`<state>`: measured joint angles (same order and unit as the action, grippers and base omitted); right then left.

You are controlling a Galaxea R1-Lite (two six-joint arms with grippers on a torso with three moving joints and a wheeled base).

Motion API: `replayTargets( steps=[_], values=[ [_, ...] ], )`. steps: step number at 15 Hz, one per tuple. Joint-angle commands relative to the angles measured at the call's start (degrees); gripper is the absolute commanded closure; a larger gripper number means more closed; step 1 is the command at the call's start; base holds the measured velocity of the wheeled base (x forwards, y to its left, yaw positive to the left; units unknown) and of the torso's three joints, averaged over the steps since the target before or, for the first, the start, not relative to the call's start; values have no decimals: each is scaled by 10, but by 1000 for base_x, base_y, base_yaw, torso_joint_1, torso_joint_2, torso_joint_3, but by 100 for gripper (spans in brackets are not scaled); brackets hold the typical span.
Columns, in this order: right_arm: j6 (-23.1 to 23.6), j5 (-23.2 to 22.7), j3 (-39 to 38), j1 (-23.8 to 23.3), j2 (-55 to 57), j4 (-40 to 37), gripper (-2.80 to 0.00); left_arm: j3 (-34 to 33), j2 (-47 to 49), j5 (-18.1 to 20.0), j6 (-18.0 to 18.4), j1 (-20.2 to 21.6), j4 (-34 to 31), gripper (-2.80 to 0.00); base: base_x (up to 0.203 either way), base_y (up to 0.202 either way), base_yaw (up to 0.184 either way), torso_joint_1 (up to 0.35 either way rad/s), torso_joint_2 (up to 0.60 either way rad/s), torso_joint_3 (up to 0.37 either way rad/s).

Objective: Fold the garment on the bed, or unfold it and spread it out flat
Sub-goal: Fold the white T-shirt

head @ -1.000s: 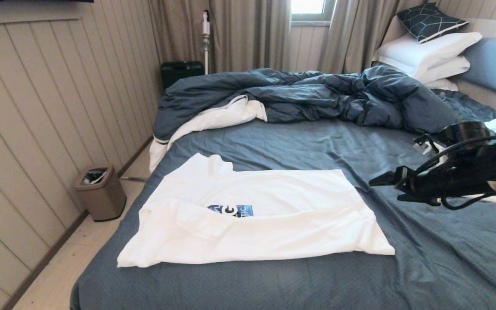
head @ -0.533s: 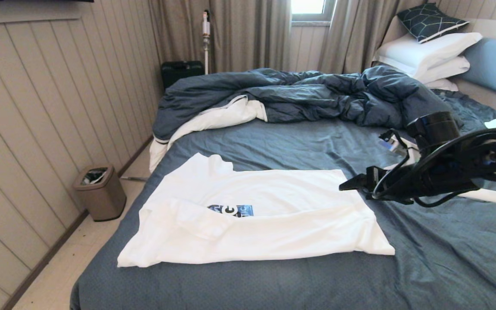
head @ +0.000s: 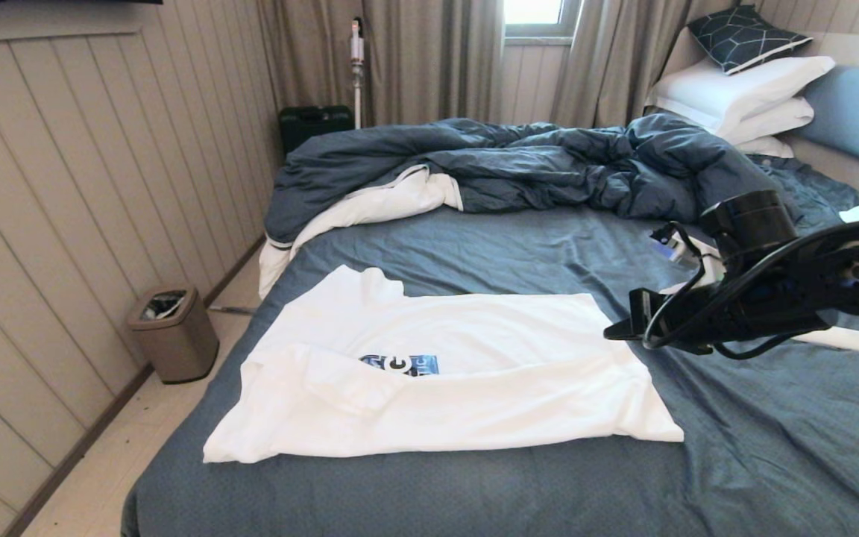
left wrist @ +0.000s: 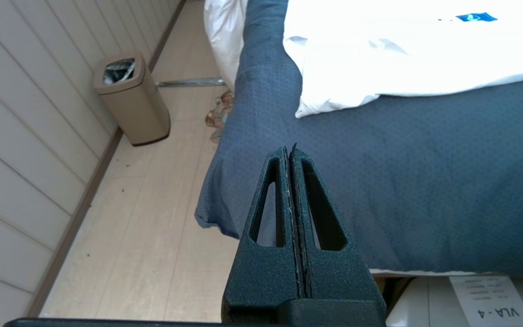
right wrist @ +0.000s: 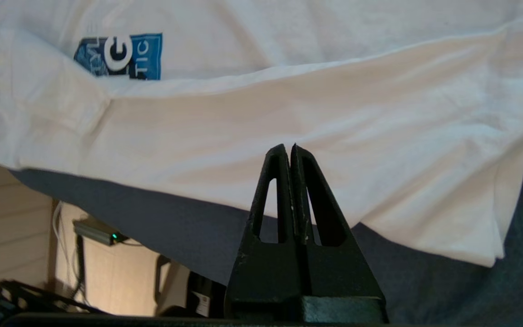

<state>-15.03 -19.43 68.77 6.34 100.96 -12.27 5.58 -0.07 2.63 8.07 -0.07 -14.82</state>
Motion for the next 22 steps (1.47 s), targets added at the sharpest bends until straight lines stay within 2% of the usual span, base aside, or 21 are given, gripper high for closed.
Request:
replayTargets(
  steps=[1, 5, 8, 10, 12, 15, 18, 20, 21, 22],
  values=[
    [-1, -2, -1, -1, -3, -1, 0, 0, 1, -2, -1, 0, -1, 0, 0, 0, 0, 0, 0, 0],
    [-12, 0, -1, -4, -14, -7, 0, 9, 4, -24, -13, 0, -1, 0, 0, 0, 0, 0, 0, 0],
    [-15, 0, 1, -9, -33, -23, 0, 120, 86, -25, -18, -1, -3, 0, 0, 0, 0, 0, 0, 0],
    [-17, 0, 2, -33, -52, -30, 0, 202, 233, -11, -45, -2, -2, 0, 0, 0, 0, 0, 0, 0],
    [-22, 0, 7, -56, -64, -57, 0, 276, 392, 27, -75, -2, -1, 0, 0, 0, 0, 0, 0, 0],
    [-19, -4, -3, -132, -77, -74, 0, 383, 638, 102, -113, -2, 1, 0, 0, 0, 0, 0, 0, 0],
    [30, -19, -39, -191, -58, -74, 0, 486, 855, 179, -136, -2, 0, 0, 0, 0, 0, 0, 0, 0],
    [59, -30, -56, -204, -36, -71, 0, 549, 955, 231, -145, -1, -2, 0, 0, 0, 0, 0, 0, 0],
    [76, -32, -61, -207, -22, -71, -280, 573, 993, 252, -147, 1, -3, -280, 0, 0, 0, 0, 0, 0],
    [90, -36, -63, -209, -10, -70, -280, 590, 1020, 271, -146, 5, -4, -280, 0, 0, 0, 0, 0, 0]
  ],
)
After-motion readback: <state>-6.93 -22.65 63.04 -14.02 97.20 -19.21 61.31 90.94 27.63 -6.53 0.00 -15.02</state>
